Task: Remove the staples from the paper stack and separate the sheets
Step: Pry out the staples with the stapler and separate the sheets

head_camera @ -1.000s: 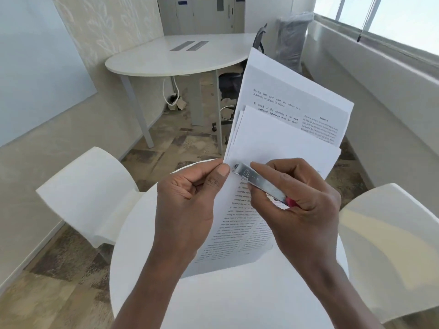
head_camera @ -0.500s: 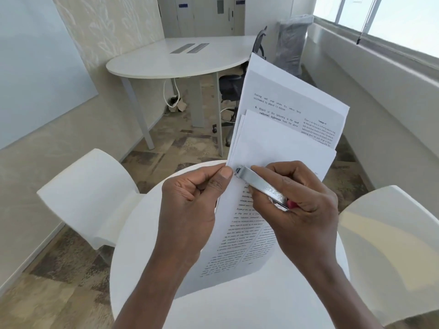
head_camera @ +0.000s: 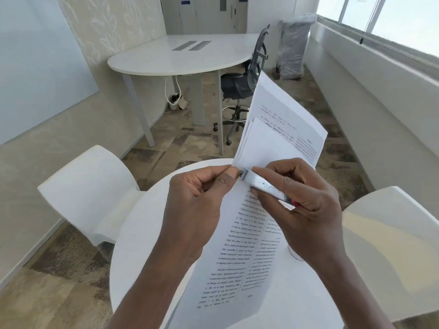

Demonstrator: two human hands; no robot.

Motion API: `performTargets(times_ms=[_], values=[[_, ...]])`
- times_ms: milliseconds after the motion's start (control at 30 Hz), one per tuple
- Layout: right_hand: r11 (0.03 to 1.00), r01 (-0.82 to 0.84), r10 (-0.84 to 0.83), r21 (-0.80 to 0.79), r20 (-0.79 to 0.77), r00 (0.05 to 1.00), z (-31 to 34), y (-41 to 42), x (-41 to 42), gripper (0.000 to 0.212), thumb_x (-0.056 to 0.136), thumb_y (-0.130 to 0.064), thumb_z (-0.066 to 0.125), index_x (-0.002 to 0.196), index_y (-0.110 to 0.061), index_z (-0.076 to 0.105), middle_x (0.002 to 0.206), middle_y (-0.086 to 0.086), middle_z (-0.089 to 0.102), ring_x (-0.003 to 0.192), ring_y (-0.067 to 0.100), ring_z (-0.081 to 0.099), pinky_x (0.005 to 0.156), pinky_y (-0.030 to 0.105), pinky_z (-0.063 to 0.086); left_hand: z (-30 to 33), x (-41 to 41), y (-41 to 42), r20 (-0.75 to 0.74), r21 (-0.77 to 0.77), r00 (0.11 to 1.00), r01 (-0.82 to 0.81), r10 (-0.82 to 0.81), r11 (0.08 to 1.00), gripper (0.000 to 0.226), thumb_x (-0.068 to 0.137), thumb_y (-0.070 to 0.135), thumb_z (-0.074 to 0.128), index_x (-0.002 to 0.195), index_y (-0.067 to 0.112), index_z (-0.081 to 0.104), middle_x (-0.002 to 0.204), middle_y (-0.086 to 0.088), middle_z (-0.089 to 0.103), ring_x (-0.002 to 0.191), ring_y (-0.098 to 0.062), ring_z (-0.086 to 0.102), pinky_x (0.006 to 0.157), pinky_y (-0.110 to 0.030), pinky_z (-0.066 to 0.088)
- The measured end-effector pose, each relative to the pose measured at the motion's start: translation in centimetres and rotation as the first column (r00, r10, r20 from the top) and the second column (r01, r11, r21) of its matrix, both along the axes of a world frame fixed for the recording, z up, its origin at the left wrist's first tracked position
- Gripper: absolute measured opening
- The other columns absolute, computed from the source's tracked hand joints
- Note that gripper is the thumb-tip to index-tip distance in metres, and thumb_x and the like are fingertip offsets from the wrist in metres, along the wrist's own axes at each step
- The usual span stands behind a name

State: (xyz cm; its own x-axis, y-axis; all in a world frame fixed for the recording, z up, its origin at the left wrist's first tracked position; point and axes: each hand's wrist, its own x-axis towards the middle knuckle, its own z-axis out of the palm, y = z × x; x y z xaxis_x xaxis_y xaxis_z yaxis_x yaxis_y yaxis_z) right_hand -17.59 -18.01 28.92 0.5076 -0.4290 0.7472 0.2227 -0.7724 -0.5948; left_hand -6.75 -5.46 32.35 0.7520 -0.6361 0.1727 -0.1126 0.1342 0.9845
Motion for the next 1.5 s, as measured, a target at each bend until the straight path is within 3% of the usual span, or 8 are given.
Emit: performTargets(times_ms=[167,367,467,600,700,933,1067,1500], values=[[0.992,-0.038,0.036,0.118,0.016,0.999,-0.1,0.1,0.6,0.035,0.081,0.004,0.079,0.111,-0.013,0.075,0.095,0.002,0.068,0.078,0.004,0.059,0.057,0.017,0.04,-0.2,1.0,-0.2,-0.038,-0.005,0.999,0.039,-0.039,0.999,0.014,0.088,0.022,0.068,0.092,0.025,0.081,0.086,0.001,0.08,0.081,-0.02,0.076,0.074,-0.031,0.062],[0.964,0.063,-0.064,0.259,-0.004,0.998,-3.1,0.2,2.3,0.028,0.081,-0.004,0.08,0.106,-0.017,0.078,0.095,-0.004,0.072,0.083,0.005,0.066,0.067,0.007,0.043,-2.9,2.9,-1.3,-0.146,0.112,0.986,0.095,-0.078,0.989,0.015,0.088,0.033,0.069,0.096,0.026,0.08,0.093,-0.005,0.079,0.09,-0.034,0.074,0.088,-0.054,0.057],[0.914,0.103,-0.09,0.393,-0.05,0.995,-6.4,0.7,3.7,0.025,0.081,-0.007,0.081,0.103,-0.019,0.079,0.094,-0.009,0.074,0.083,0.008,0.069,0.07,0.012,0.049,-5.2,4.0,-1.6,-0.128,0.204,0.99,0.075,-0.05,0.976,0.013,0.087,0.034,0.071,0.094,0.028,0.081,0.091,0.002,0.08,0.086,-0.024,0.075,0.083,-0.045,0.06],[0.734,0.098,-0.056,0.672,-0.084,0.995,-11.2,2.1,5.6,0.025,0.081,-0.01,0.08,0.101,-0.024,0.081,0.09,-0.008,0.077,0.079,0.008,0.07,0.073,0.018,0.053,-9.0,4.8,-2.2,0.103,0.319,0.99,-0.122,0.093,0.94,0.008,0.087,0.03,0.072,0.084,0.032,0.079,0.075,0.026,0.075,0.077,0.008,0.069,0.064,-0.007,0.049],[0.541,0.067,-0.021,0.838,-0.065,0.998,-14.2,3.4,6.9,0.022,0.08,-0.01,0.079,0.099,-0.022,0.081,0.088,0.001,0.079,0.078,0.012,0.07,0.074,0.023,0.055,-11.9,4.9,-2.5,0.292,0.402,0.946,-0.252,0.138,0.88,0.011,0.088,0.028,0.071,0.087,0.022,0.08,0.058,0.035,0.064,0.069,0.019,0.062,0.056,0.0,0.044],[0.304,0.058,0.028,0.951,-0.07,0.997,-20.1,4.9,7.9,0.014,0.083,-0.008,0.073,0.071,-0.016,0.071,0.059,-0.007,0.052,0.058,0.012,0.042,0.059,0.022,0.037,-17.1,4.9,-3.3,0.4,0.541,0.912,-0.311,0.086,0.782,0.021,0.088,0.027,0.066,0.073,0.017,0.078,0.062,0.005,0.073,0.066,-0.016,0.07,0.065,-0.033,0.057],[0.143,0.083,0.003,0.986,-0.084,0.996,-23.6,5.3,7.8,0.005,0.083,-0.006,0.072,0.083,-0.001,0.074,0.062,0.001,0.052,0.054,0.011,0.041,0.055,0.016,0.038,-20.6,4.4,-4.0,0.395,0.619,0.918,-0.289,0.029,0.73,0.023,0.088,0.025,0.065,0.069,0.017,0.076,0.058,0.004,0.071,0.06,-0.017,0.068,0.06,-0.032,0.053],[-0.303,0.144,-0.041,0.942,-0.164,0.986,-33.0,6.1,4.8,0.023,0.087,0.0,0.07,0.098,-0.016,0.081,0.089,0.003,0.078,0.065,0.007,0.065,0.058,0.017,0.048,-31.4,2.3,-5.3,0.043,0.825,0.998,-0.011,-0.044,0.565,0.022,0.088,0.024,0.068,0.071,0.015,0.079,0.064,0.002,0.073,0.061,-0.017,0.065,0.057,-0.024,0.049]])
